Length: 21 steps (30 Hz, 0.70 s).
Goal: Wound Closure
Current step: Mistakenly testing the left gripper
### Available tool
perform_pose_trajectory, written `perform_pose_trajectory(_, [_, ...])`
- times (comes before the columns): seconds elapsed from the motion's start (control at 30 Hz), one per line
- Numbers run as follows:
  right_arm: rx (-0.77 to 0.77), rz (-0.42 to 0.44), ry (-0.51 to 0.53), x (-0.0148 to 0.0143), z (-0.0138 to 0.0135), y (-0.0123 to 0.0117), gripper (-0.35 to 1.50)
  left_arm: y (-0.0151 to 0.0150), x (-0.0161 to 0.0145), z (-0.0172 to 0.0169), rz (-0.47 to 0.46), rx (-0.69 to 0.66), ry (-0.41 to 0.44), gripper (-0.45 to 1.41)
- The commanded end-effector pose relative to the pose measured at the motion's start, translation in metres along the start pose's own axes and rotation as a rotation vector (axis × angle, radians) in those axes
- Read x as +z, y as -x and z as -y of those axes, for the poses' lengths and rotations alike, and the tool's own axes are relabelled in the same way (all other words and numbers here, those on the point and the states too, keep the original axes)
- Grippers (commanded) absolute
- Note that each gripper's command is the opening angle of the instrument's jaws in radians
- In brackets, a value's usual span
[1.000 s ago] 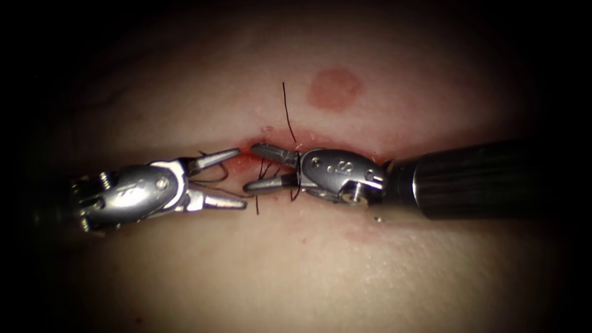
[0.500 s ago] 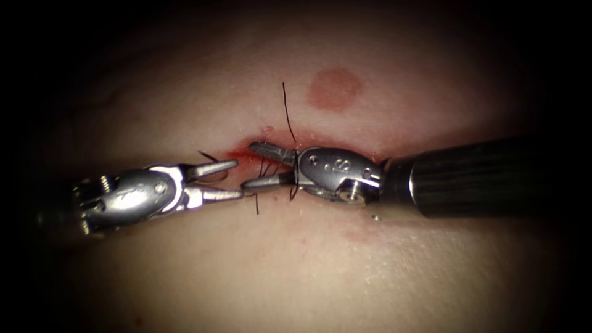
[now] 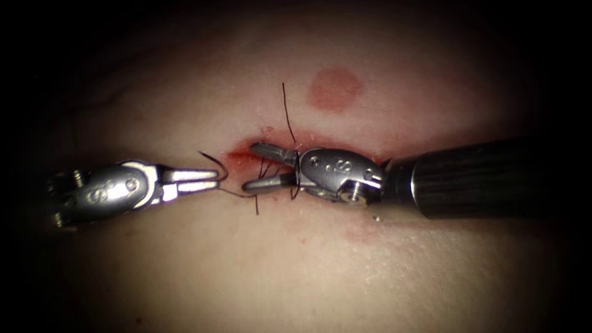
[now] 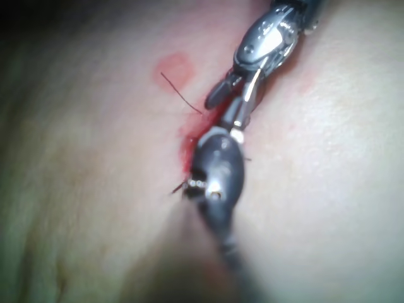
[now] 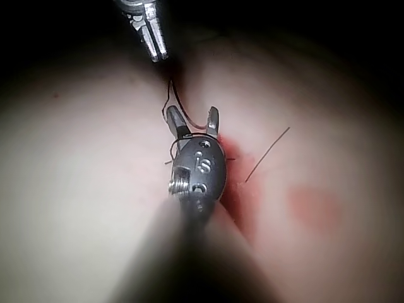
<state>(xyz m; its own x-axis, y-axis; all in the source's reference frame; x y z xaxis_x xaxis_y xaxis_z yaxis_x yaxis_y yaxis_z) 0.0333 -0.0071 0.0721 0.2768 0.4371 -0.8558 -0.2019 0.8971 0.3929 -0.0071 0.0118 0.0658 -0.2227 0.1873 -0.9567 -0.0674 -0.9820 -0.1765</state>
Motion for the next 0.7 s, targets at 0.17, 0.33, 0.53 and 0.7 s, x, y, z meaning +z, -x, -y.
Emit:
perform_pose_trajectory(0.17, [0.001, 0.003, -0.004, 0.0006, 0.0004, 0.0005, 0.83, 0.0005, 0.0011, -0.0005, 0.033, 0.046, 0.038, -0.35])
perform_pose_trajectory(0.33, [0.001, 0.003, -0.004, 0.0006, 0.0003, 0.0005, 0.83, 0.0004, 0.0013, -0.0005, 0.054, 0.082, 0.064, -0.35])
perform_pose_trajectory(0.53, [0.001, 0.003, -0.004, 0.0006, 0.0005, 0.0004, 0.83, 0.0011, 0.0015, -0.0004, 0.085, 0.104, 0.075, -0.35])
perform_pose_trajectory(0.7, [0.001, 0.003, -0.005, 0.0005, 0.0006, 0.0004, 0.83, 0.0017, 0.0017, -0.0005, 0.091, 0.109, 0.080, -0.35])
